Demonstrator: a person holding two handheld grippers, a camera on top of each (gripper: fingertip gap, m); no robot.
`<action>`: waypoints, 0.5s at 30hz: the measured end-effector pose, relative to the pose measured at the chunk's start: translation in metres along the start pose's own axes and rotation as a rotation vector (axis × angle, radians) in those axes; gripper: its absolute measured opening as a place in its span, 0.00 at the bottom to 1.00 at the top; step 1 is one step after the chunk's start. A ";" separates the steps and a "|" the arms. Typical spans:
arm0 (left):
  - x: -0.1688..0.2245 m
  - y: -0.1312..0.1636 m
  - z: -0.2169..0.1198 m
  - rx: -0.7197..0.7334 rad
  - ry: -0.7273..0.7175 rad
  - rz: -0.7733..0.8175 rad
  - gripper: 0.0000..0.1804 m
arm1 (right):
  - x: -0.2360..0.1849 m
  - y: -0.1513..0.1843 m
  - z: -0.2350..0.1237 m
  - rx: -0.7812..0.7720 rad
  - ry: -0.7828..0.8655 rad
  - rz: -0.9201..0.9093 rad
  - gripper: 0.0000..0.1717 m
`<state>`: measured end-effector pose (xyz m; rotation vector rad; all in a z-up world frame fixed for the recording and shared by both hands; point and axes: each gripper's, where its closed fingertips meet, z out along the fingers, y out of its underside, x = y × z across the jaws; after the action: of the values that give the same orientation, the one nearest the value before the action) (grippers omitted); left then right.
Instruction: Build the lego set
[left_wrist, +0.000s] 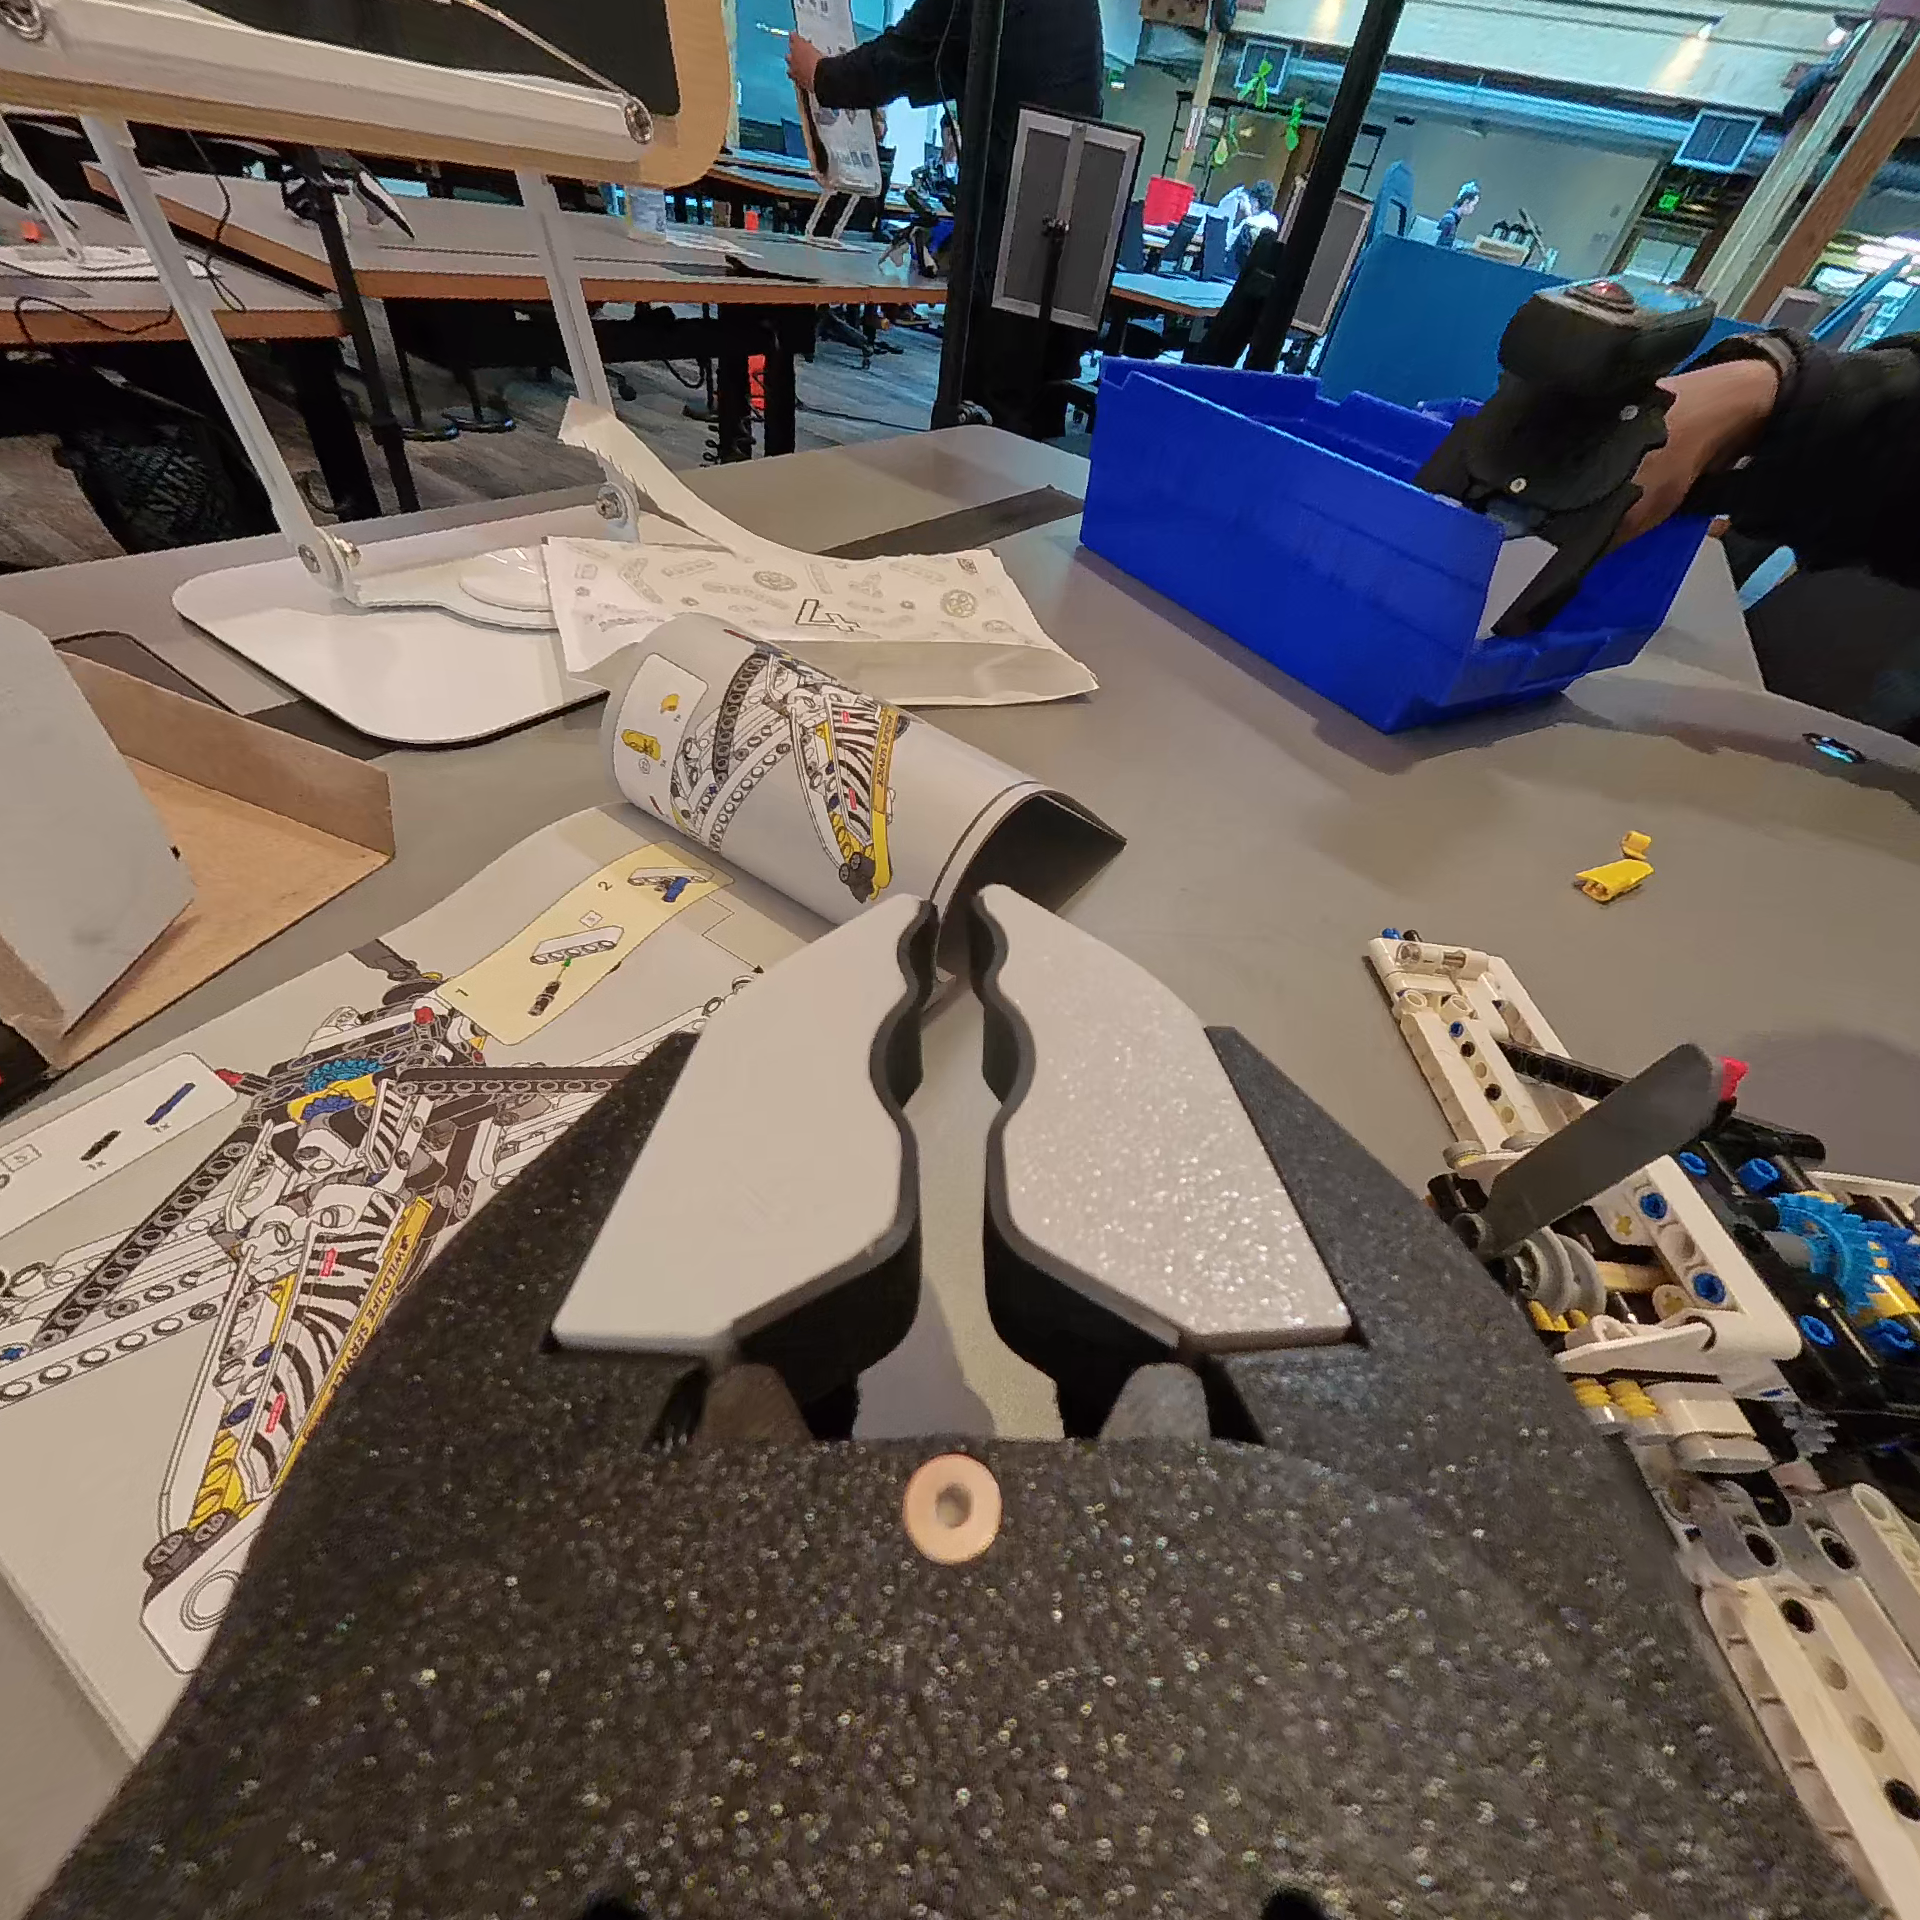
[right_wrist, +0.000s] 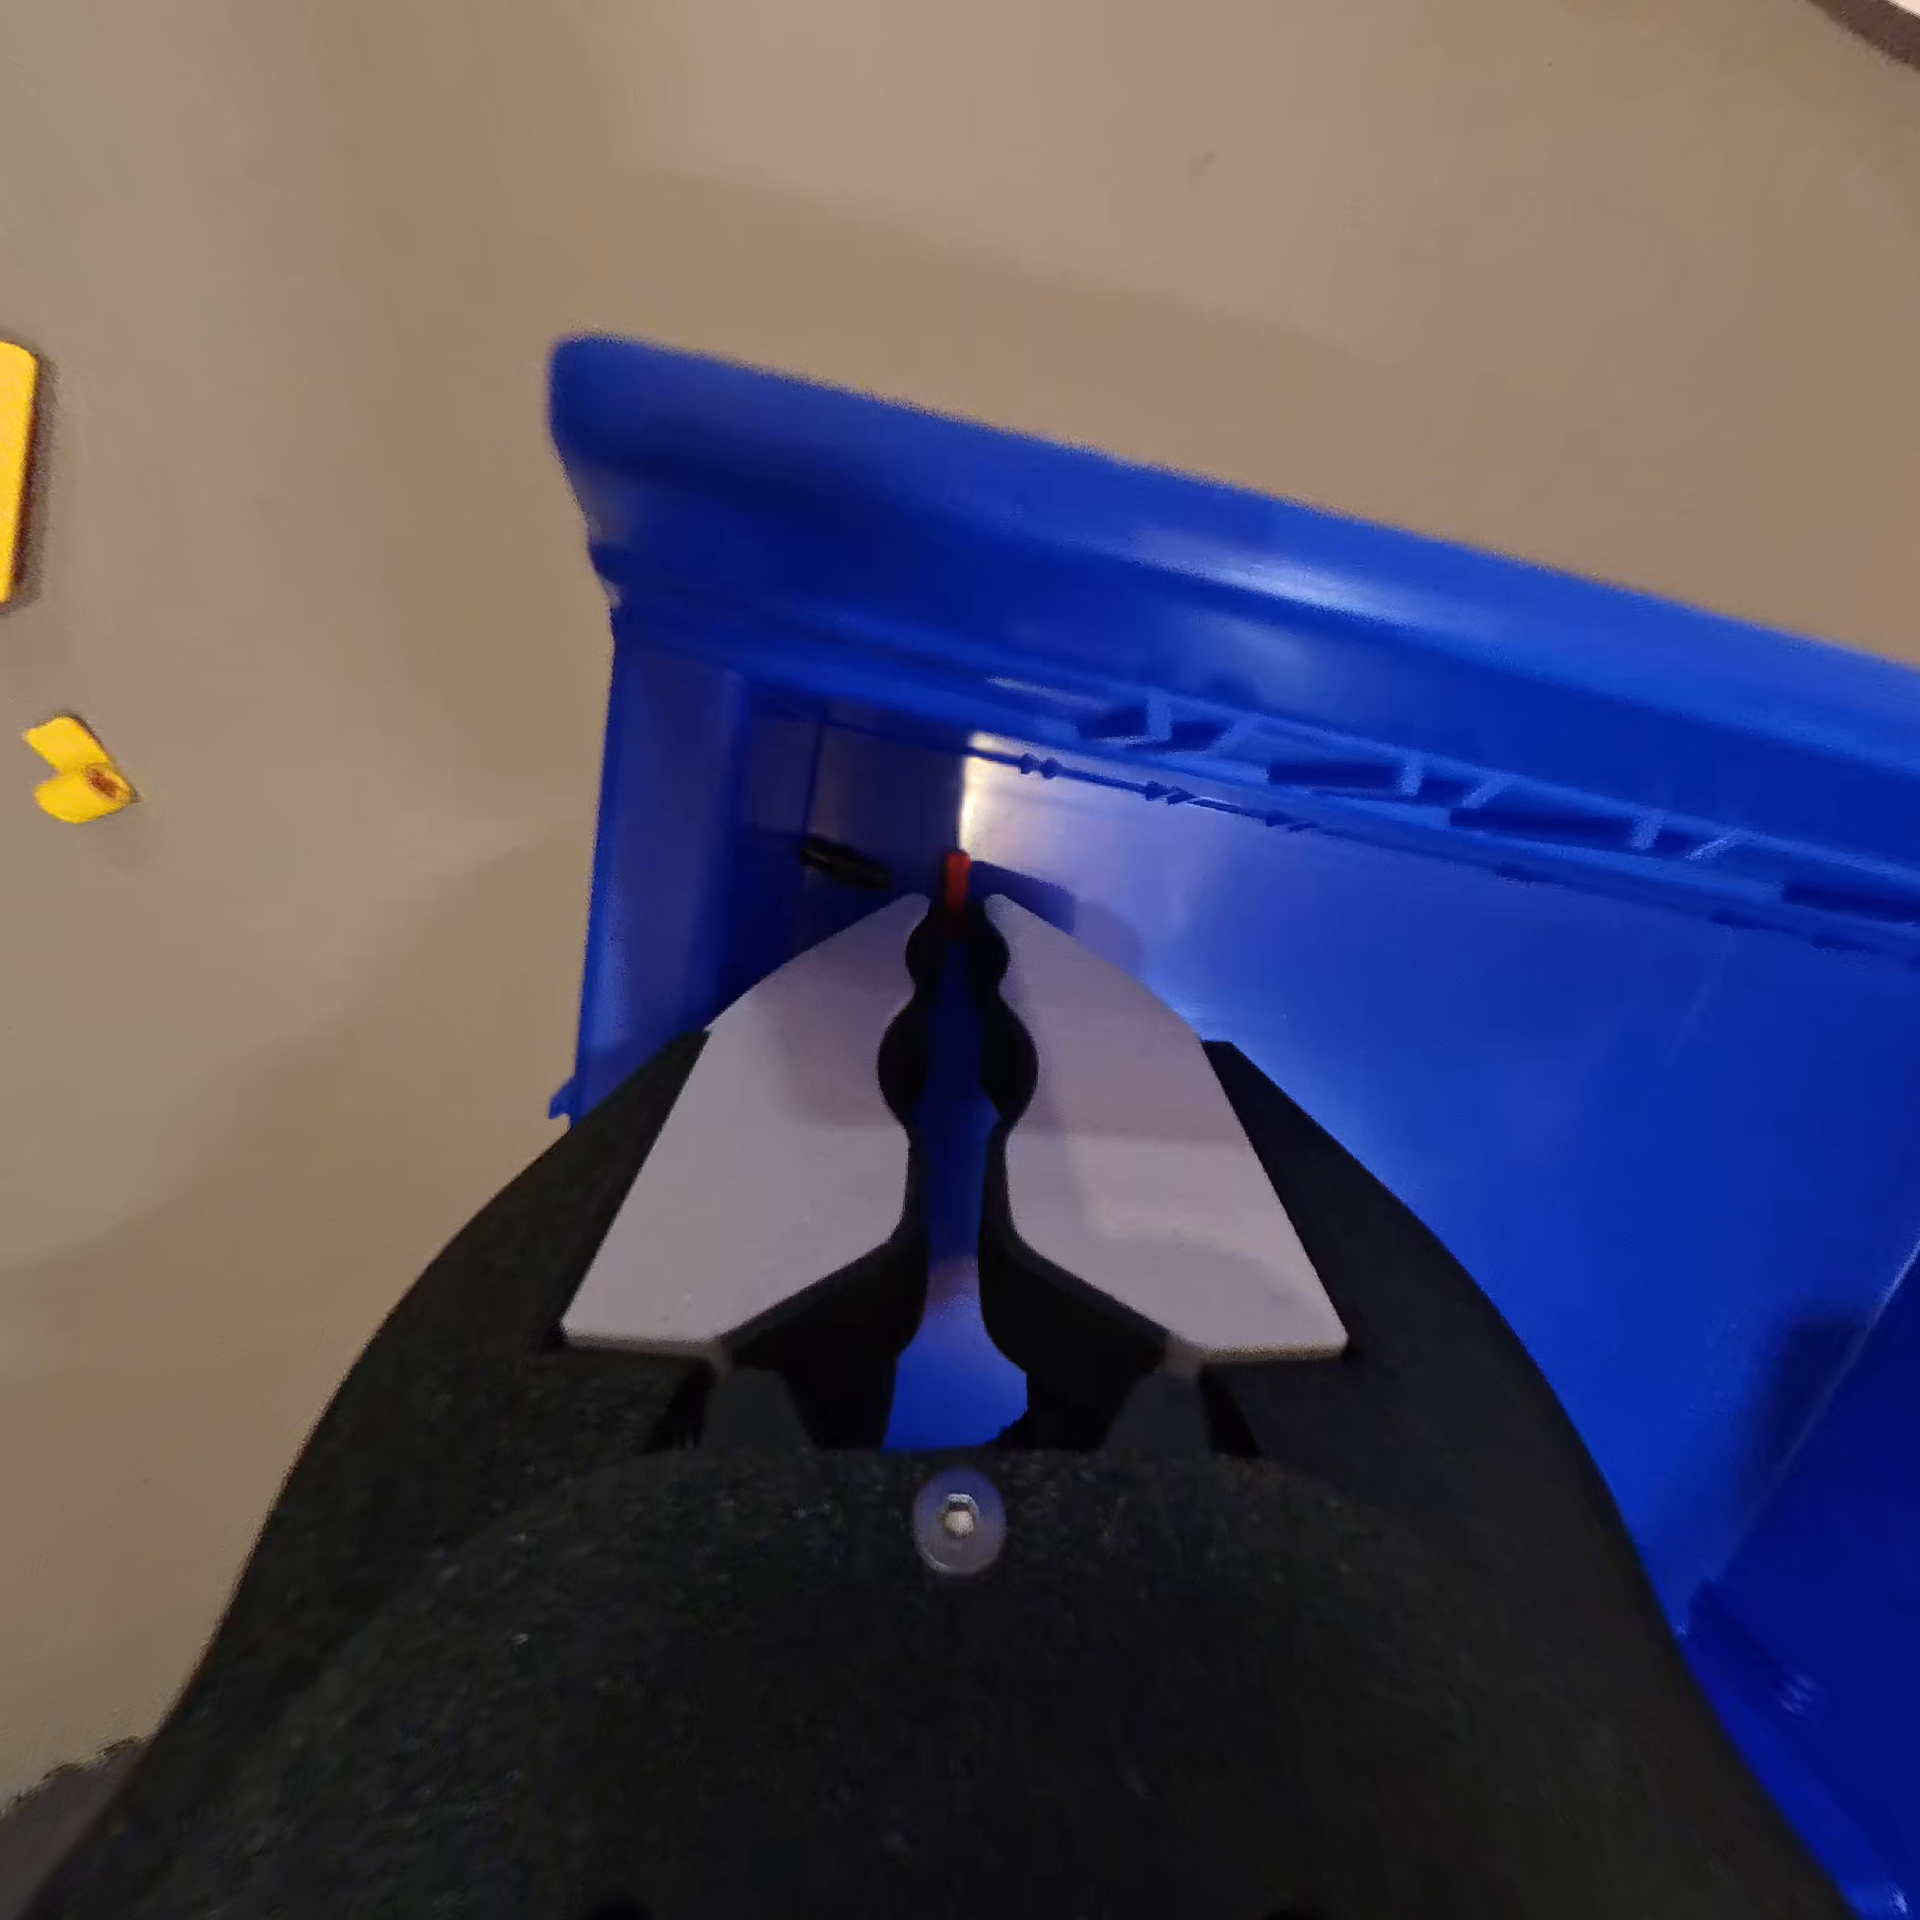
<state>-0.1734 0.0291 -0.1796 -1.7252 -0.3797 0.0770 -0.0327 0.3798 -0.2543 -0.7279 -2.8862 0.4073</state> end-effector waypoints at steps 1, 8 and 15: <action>0.001 0.000 0.000 0.000 0.000 0.005 0.03 | 0.001 0.000 0.000 -0.007 0.015 -0.004 0.03; 0.008 0.000 -0.004 0.011 0.008 0.064 0.03 | 0.006 0.001 -0.050 0.032 0.218 0.074 0.02; 0.048 -0.007 -0.041 -0.010 0.046 0.076 0.06 | -0.072 -0.036 -0.098 0.198 0.247 0.071 0.02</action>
<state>-0.1193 0.0053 -0.1573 -1.7478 -0.2809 0.0899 0.0338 0.3368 -0.1551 -0.7871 -2.5529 0.5588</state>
